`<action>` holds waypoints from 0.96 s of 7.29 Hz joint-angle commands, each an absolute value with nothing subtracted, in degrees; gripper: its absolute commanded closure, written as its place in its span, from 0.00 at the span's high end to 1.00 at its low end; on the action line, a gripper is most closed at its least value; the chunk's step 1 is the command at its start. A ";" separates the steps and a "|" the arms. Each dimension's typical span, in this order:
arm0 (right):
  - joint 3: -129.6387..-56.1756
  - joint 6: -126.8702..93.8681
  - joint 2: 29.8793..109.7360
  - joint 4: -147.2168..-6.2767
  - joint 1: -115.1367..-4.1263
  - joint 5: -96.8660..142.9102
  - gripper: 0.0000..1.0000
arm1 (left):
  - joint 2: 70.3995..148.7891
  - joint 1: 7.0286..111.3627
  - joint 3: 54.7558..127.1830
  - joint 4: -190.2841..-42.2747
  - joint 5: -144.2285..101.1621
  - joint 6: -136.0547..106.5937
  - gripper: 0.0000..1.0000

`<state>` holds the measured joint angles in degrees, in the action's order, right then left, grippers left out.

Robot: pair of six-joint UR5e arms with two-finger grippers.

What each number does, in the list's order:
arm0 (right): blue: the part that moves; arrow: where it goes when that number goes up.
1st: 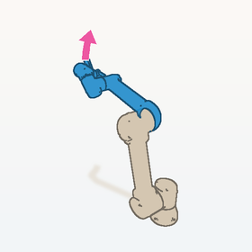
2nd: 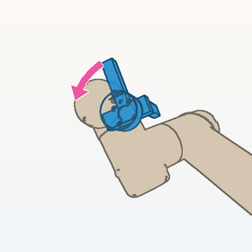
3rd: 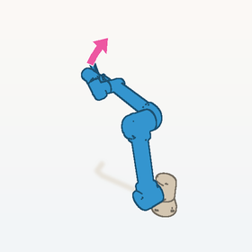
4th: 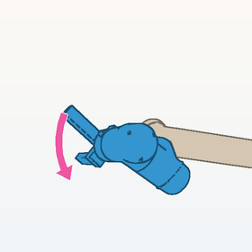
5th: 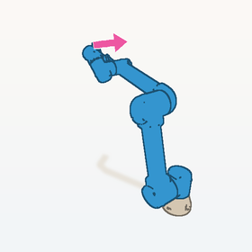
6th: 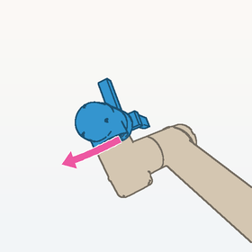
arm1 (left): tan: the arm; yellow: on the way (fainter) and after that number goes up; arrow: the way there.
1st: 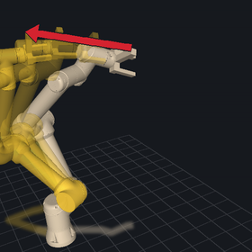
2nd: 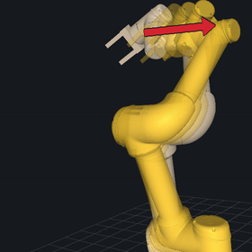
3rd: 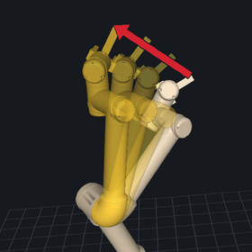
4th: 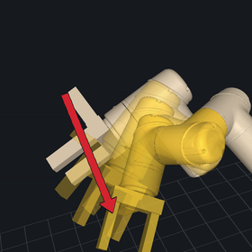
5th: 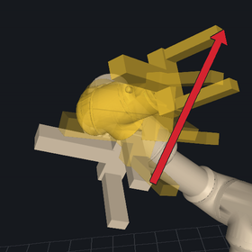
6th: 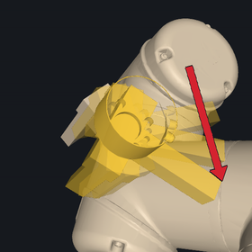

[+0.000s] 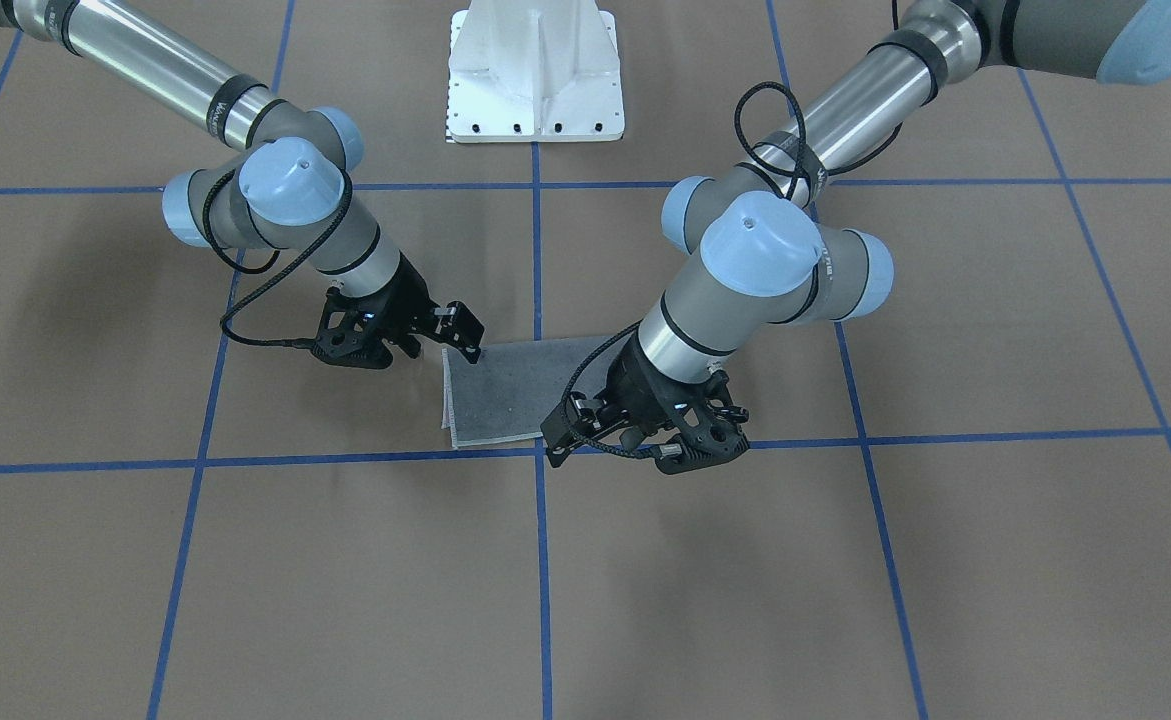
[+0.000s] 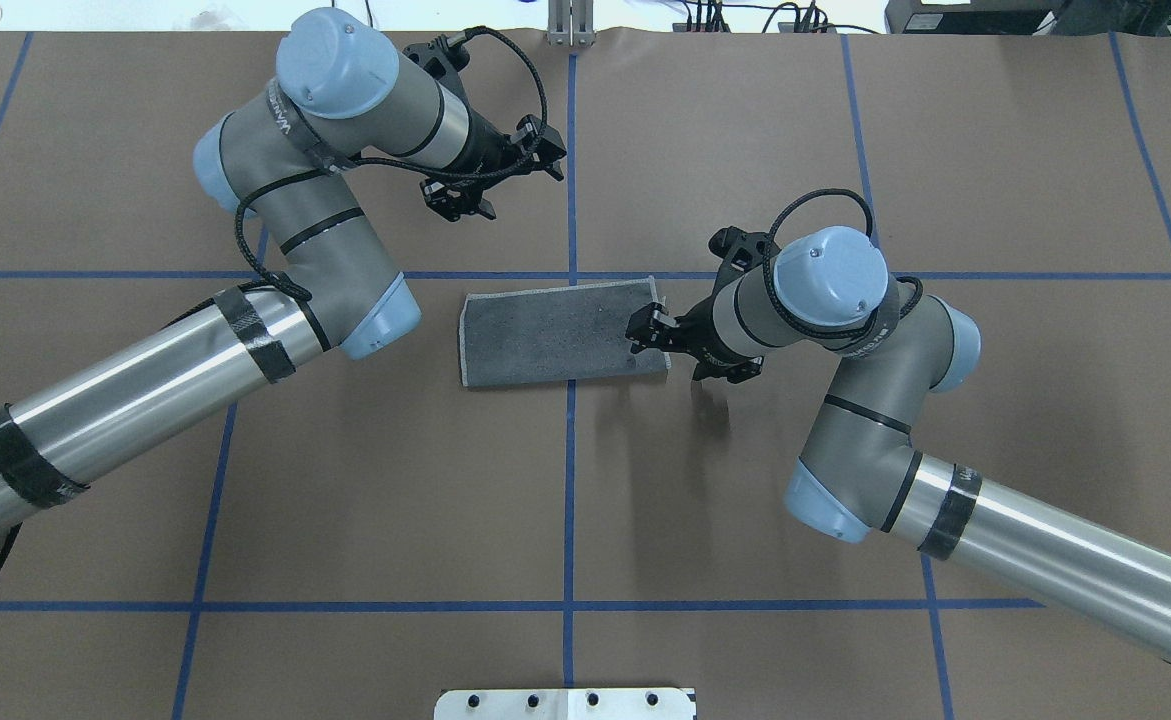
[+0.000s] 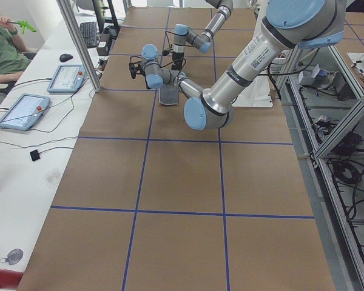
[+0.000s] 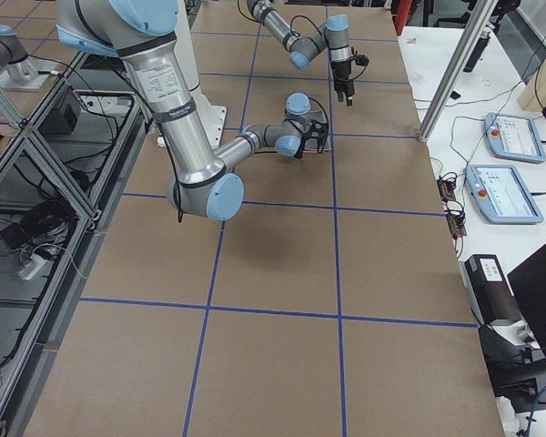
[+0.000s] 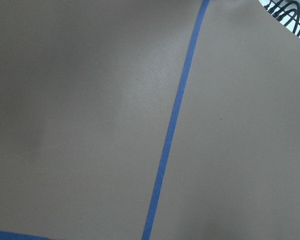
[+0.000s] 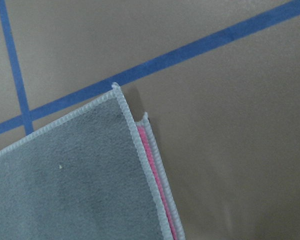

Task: Fold towel twice with both arms
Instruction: 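Raise the left gripper away while the right gripper grasps the towel's far end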

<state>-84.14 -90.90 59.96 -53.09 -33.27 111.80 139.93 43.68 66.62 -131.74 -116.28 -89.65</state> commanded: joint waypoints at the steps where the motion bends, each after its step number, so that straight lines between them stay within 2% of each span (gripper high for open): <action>1: -84.02 -91.40 59.77 -53.00 -33.22 111.80 0.65 | 139.66 43.68 66.62 -131.84 -116.28 -89.39 1.00; 2: -84.02 -91.41 59.77 -52.91 -33.31 111.80 0.59 | 139.40 43.59 66.62 -131.92 -116.28 -89.38 1.00; 4: -84.02 -91.41 59.68 -52.82 -33.31 111.80 0.34 | 139.05 43.51 66.62 -131.92 -116.19 -89.38 1.00; 5: -84.20 -91.49 59.68 -52.82 -33.31 111.80 0.04 | 139.04 43.51 66.62 -131.92 -116.19 -89.38 1.00; 7: -84.64 -91.23 59.68 -52.30 -33.75 111.88 0.00 | 139.04 43.51 66.62 -131.92 -116.19 -89.38 1.00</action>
